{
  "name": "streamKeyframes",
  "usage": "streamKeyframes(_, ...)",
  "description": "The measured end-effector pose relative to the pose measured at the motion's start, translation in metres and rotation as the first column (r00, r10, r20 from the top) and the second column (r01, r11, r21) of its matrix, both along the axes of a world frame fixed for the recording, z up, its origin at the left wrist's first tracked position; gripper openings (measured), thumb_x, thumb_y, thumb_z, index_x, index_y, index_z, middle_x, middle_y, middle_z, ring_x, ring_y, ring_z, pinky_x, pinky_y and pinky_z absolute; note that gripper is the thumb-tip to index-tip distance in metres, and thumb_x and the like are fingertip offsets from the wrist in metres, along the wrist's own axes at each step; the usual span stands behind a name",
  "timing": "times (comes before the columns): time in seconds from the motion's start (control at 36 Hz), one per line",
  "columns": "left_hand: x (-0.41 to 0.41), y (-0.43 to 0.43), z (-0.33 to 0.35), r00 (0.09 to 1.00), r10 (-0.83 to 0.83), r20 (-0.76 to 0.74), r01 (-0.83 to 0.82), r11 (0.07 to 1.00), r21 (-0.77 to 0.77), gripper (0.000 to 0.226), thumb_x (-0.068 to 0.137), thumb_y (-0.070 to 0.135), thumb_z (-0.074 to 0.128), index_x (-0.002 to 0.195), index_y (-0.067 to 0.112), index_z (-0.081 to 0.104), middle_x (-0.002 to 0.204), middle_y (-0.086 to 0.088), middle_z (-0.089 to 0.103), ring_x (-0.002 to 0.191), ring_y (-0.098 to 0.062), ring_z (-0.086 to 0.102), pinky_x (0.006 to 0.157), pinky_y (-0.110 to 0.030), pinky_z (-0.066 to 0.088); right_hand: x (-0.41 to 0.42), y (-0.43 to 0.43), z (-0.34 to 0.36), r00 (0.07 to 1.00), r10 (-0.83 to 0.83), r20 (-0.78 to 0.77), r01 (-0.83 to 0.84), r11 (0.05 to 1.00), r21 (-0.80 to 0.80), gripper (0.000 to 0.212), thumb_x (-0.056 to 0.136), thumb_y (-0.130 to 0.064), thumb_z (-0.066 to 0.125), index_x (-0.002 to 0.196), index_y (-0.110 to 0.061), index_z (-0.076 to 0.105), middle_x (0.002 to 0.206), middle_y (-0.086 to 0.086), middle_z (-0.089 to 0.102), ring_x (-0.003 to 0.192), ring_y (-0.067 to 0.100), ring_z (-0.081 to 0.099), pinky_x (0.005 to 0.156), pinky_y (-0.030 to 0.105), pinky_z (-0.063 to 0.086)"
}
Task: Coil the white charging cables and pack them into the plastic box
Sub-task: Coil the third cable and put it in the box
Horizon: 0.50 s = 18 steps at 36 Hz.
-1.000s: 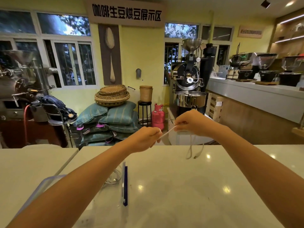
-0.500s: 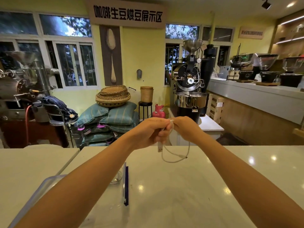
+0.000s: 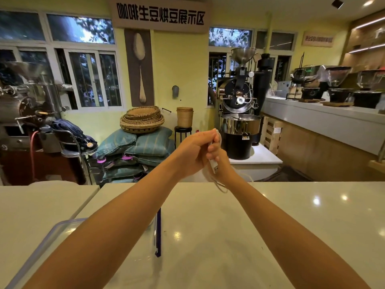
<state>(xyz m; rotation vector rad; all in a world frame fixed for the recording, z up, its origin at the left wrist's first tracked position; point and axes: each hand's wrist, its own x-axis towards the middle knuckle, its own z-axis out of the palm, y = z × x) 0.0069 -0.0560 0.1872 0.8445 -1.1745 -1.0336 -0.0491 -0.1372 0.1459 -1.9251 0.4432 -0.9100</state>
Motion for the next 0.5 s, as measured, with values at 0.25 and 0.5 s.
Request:
streamKeyframes(0.25, -0.005, -0.008, 0.009, 0.967, 0.24, -0.091, -0.249, 0.963, -0.107, 0.031, 0.098, 0.014, 0.033, 0.071, 0.011, 0.049, 0.043, 0.005, 0.053, 0.04, -0.004, 0.047, 0.052, -0.016, 0.047, -0.004, 0.024, -0.023, 0.949, 0.152, -0.276, -0.176, 0.982, -0.067, 0.026, 0.09, -0.001, 0.05, 0.115, 0.007, 0.046, 0.095, 0.022, 0.062, 0.09, 0.03, 0.061, 0.084, 0.039, 0.05)
streamKeyframes(0.5, 0.024, -0.001, 0.01, 0.786, 0.58, 0.214, -0.542, 0.813, -0.215, 0.028, 0.096, 0.008, 0.039, 0.071, 0.012, 0.051, 0.051, 0.004, 0.056, 0.043, 0.0, 0.053, 0.049, -0.011, 0.046, -0.006, 0.033, -0.034, 0.972, 0.122, -0.203, -0.127, 0.992, -0.01, 0.023, 0.096, -0.014, 0.04, 0.082, -0.011, 0.058, 0.059, -0.004, 0.045, 0.048, 0.001, 0.042, 0.046, 0.009, 0.033)
